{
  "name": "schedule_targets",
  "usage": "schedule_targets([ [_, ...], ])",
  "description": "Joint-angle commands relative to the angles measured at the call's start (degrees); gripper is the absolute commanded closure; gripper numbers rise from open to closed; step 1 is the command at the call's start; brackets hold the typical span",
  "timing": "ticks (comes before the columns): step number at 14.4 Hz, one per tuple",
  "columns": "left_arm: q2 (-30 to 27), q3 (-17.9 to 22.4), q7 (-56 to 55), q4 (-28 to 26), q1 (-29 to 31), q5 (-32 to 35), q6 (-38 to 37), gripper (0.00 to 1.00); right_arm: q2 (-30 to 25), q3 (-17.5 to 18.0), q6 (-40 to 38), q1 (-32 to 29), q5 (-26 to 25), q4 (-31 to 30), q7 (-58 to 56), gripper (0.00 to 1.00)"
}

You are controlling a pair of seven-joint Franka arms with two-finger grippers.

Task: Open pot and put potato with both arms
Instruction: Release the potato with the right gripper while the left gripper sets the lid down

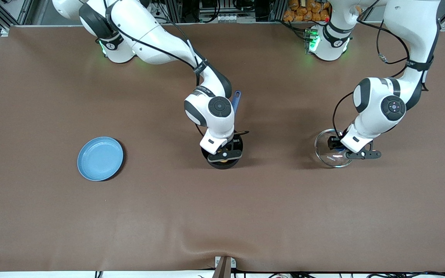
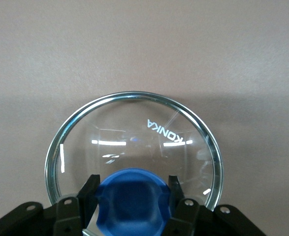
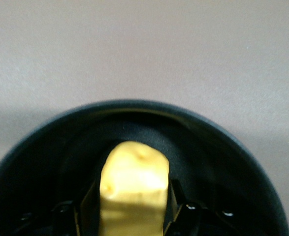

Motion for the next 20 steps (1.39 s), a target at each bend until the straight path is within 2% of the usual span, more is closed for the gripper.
schedule_targets([
  [1,0.09,-0.48,0.89,0.07,0.49,0.38,1.13,0.59,-1.49,0.53,-1.79,-1.23,-0.32,0.83,0.63,0.14],
  [2,0.09,-0.48,0.89,0.16,0.49,0.38,1.13,0.32,-1.93,0.79,-3.36,-1.4,-0.23,1.0,0.63,0.07],
  [3,0.18,-0.48,0.72,0.25,0.49,0.38,1.13,0.0,-2.54,0.88,-4.68,-1.49,-0.05,1.09,0.63,0.05],
  [7,-4.72,-0.57,0.89,0.25,2.95,0.38,-0.26,0.0,-7.19,1.14,-11.18,-3.24,2.66,1.09,-0.07,0.0],
  [10,-10.96,-0.65,0.01,3.49,2.86,0.29,-8.41,0.0,-13.78,0.97,-17.24,-5.44,7.84,1.09,-4.1,0.0],
  [12,-13.87,-0.57,-0.08,9.1,2.86,0.29,-17.54,0.0,-18.44,0.97,-22.95,-8.42,10.57,1.09,-6.48,0.0],
  [16,-14.94,-0.57,-1.48,23.86,2.69,0.29,-38.55,0.0,-26.97,0.27,-31.58,-12.82,9.88,1.09,-7.98,0.0],
  [20,-15.11,-0.57,-1.31,33.18,2.42,0.38,-47.97,0.0,-33.03,0.18,-39.39,-17.83,9.7,1.18,-9.29,0.0],
])
